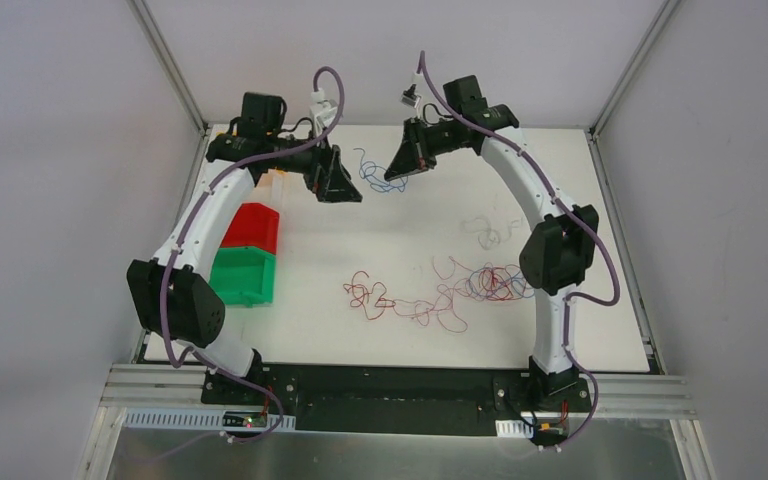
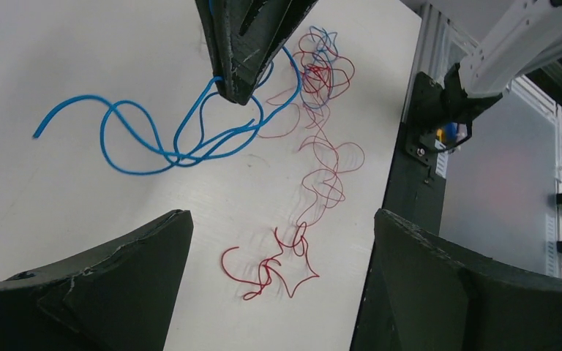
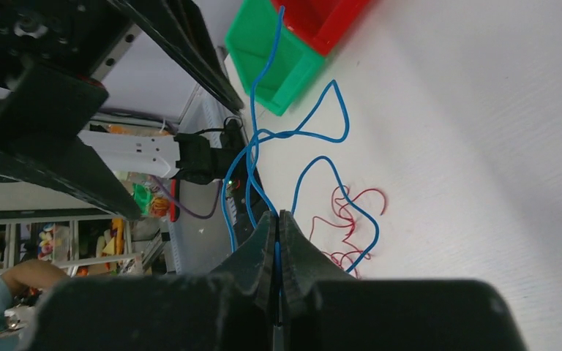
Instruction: Untangle the cables
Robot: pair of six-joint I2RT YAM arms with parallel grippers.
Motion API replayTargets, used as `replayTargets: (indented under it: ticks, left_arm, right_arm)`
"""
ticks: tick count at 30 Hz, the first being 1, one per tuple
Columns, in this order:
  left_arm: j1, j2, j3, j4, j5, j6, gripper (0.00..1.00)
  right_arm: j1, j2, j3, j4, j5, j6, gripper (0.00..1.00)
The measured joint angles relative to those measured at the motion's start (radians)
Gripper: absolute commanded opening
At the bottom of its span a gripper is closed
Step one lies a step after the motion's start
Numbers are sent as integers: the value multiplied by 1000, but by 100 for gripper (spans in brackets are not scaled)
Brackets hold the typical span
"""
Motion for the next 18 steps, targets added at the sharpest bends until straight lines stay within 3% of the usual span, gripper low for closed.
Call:
replayTargets:
  ticks: [5, 8, 10, 14, 16, 18]
  left_arm:
    - [-93, -23, -75, 12, -39, 89, 98]
    - [-145, -43, -132, 40, -99, 126, 89]
    - [-173, -62, -174, 60, -133, 137, 72]
    - [-183, -81, -204, 82, -163, 141, 27]
    - [-182, -87, -209, 95, -177, 143, 0]
    - [-182, -90, -212, 103, -185, 138, 0]
  right_arm:
    - [38, -35, -22, -50, -48, 0, 0]
    - [62, -64, -62, -58, -81, 5, 0]
    - [76, -89, -114, -59, -96, 9, 0]
    - [92, -113, -168, -68, -114, 20, 0]
    - [92, -113, -169, -67, -117, 26, 4]
    - [90, -115, -169, -67, -120, 32, 9]
